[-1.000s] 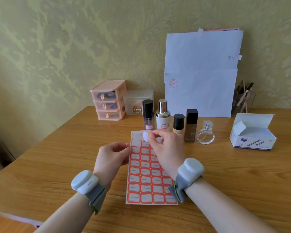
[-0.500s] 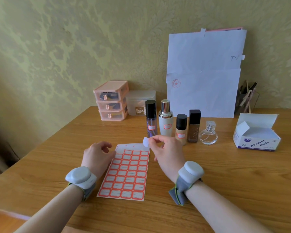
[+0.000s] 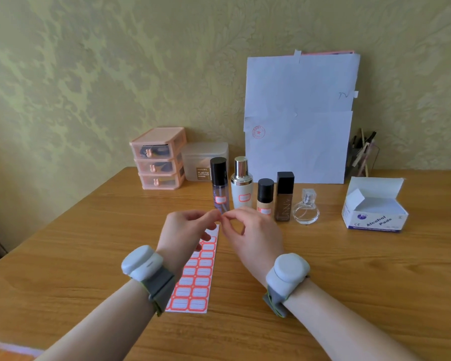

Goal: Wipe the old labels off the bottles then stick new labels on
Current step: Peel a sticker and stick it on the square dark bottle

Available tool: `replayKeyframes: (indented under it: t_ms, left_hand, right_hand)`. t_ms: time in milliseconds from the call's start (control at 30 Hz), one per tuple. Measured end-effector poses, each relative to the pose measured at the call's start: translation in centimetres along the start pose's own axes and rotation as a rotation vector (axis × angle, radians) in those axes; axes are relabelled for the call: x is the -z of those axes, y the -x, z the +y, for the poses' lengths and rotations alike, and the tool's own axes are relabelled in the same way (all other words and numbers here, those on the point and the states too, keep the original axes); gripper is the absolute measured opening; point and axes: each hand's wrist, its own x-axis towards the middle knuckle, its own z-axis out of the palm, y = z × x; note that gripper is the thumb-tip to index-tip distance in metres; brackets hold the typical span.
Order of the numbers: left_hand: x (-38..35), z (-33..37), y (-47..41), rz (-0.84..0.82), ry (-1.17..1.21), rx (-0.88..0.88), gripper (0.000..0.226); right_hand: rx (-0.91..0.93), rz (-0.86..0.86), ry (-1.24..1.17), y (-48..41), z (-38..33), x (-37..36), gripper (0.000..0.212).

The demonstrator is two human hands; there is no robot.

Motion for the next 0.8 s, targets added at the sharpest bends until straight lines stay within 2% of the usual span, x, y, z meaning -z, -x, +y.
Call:
replayKeyframes:
  t_ms: [267,367,467,533,600,700,800]
  left_hand:
    - [-1.8,1.1,-0.3,-0.013,0.100,0.110,0.016]
    - [-2.7,1.3,-0.4,-0.011,0.089,0.105,0.013]
    - [-3.5,1.2,-0.4,0.011,0.072,0.067,0.014]
    - [-4.0,1.1,-0.5,0.019,0.091,0.041,0.016]
    - [-4.4,1.0,-0.5,0.020,0.131,0.029,0.016]
    - [-5.7,0.8,-0.5,-0.007,0.146,0.025,0.014]
    - [-7.1,0.7,-0.5,-0.040,0.141,0.014,0.012]
  right_hand:
    - [0.036,0.020,-0.002,-0.3,1.3,1.5,0.015]
    - [0.046,0.016,0.024,0.0,2.0,2.0,0.016]
    - [0.017,0.027,0.012,0.0,2.5,2.6,0.027]
    - [-0.026,0.018,-0.023,0.1,2.8,3.0,0.034]
    - [-0.121,0.031,-0.146,0.2,3.2,3.3,0.024]
    - [-0.356,0.034,-0.382,0.2,4.0,4.4,0.012]
    - [-0.396,0.011,-0.411,0.3,4.9,5.7,0.010]
